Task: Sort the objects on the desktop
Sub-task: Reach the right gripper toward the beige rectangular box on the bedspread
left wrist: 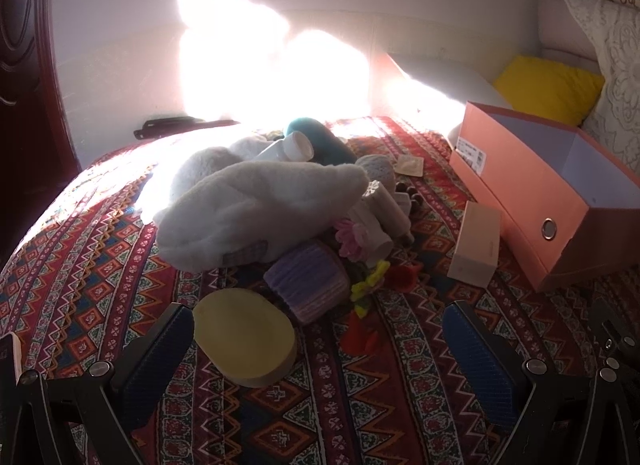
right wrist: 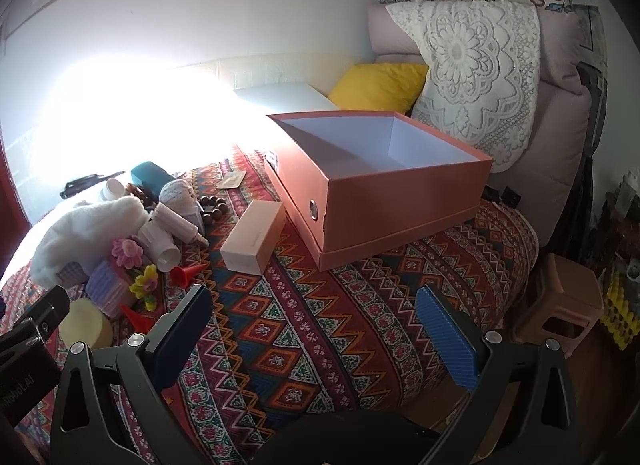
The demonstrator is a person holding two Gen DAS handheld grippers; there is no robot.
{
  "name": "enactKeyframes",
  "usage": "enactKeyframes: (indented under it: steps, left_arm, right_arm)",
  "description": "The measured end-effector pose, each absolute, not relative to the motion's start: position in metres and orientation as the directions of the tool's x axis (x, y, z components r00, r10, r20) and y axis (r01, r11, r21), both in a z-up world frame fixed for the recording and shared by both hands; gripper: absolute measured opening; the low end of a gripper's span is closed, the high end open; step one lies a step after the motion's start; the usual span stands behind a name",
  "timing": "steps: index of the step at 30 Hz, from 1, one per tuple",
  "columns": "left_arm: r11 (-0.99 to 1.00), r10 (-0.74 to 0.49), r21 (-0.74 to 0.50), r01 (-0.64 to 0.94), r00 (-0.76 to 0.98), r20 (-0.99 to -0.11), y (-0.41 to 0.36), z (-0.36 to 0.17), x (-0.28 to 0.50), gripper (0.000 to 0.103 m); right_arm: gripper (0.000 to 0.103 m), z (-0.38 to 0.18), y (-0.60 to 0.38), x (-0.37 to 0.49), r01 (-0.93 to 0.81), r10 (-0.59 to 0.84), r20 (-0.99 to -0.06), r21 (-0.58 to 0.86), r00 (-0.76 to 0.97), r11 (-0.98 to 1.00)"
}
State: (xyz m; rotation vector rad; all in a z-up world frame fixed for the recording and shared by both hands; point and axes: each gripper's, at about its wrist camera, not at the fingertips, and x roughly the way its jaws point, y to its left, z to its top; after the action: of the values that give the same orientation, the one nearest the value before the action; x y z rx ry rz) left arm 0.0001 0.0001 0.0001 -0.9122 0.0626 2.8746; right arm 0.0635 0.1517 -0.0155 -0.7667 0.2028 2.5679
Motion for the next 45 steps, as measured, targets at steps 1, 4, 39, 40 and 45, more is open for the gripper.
enactKeyframes:
  steps: [1,4,39,40,45]
  left_arm:
    - [-0.991,0.107,0.002,-0.133,-0.810,-0.576,0.000,0.000,0.000,0.102]
    - [-0.991,0.109,0.000,-0.133,-0.812,-0.574,0.000,0.001,0.001,0.102]
    - [-0.904,0.271,0.179,-0.389,-0.843,-0.465,-0.017,0.010,-0.057,0.102]
    - [-0.902,0.274,0.179,-0.394,-0.840,-0.469,-0.017,0.008,-0.061,0.102]
    - [-0.897,0.283,0.154,-0.415,-0.805,-0.521,-0.027,-0.004,-0.091,0.102]
  right_arm:
    - [0.103,-0.017,0.152,0.064,-0.460,0.379,-0.551,0.010,-0.744,-0.888]
    - [0.103,-0.019,0.152,0.064,-0.463,0.384,-0.547,0.007,-0.744,-0.886]
    - [0.103,-0.030,0.158,-0.053,-0.474,0.327,-0.671,0.042,-0.666,-0.880]
    - [0.103,-0.033,0.156,-0.060,-0.463,0.318,-0.681,0.036,-0.660,-0.886]
    - [0.103,-0.052,0.152,-0.114,-0.444,0.288,-0.754,0.005,-0.590,-0.896]
